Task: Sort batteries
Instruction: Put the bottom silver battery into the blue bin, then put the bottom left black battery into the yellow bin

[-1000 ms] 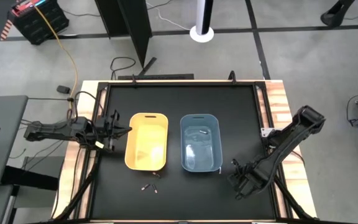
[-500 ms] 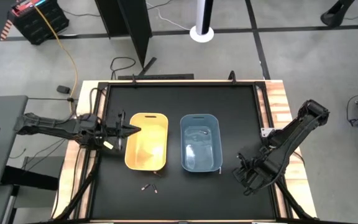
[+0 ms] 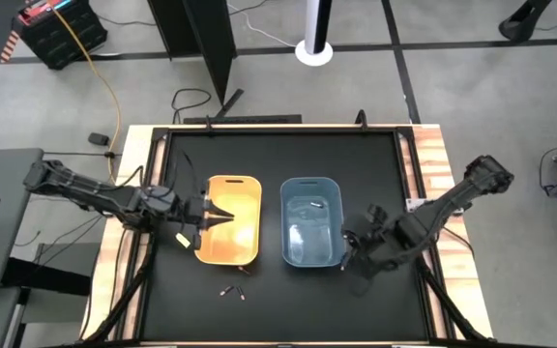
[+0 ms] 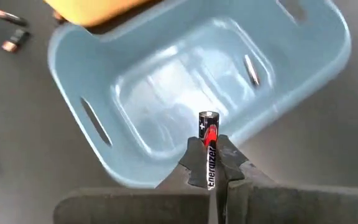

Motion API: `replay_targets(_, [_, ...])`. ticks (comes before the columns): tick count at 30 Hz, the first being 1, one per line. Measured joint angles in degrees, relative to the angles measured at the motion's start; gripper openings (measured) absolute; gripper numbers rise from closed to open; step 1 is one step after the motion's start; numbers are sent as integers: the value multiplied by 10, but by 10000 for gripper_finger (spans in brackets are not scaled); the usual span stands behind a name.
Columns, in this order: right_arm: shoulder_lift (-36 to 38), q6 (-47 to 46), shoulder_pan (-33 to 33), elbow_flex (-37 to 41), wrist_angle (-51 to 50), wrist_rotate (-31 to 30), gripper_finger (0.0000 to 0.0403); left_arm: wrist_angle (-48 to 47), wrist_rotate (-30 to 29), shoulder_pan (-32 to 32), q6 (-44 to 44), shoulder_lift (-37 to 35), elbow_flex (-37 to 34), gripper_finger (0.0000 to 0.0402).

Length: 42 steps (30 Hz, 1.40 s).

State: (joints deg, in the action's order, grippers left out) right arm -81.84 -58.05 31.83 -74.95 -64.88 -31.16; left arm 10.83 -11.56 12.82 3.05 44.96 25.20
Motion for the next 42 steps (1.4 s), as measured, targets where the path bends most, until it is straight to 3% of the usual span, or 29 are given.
replay_targets(7, [0, 149, -72, 0, 79, 4, 29, -43, -44, 75, 0, 35, 28, 118])
replay_targets(13, [0, 203, -99, 1, 106, 26, 138, -91, -78, 156, -5, 55, 60, 165])
replay_targets(17, [0, 224, -106, 1, 109, 26, 220, -135, -94, 208, -27, 74, 88, 171])
replay_targets(20, [1, 226, -102, 1, 111, 26, 256, -185, -96, 244, -72, 100, 117, 171])
replay_targets(32, [2, 159, -13, -5, 76, -46, 264, -313, -118, 366, -273, 279, 245, 159])
replay_targets(42, [2, 79, 82, -5, 42, -99, 264, -342, -106, 398, -477, 431, 295, 149])
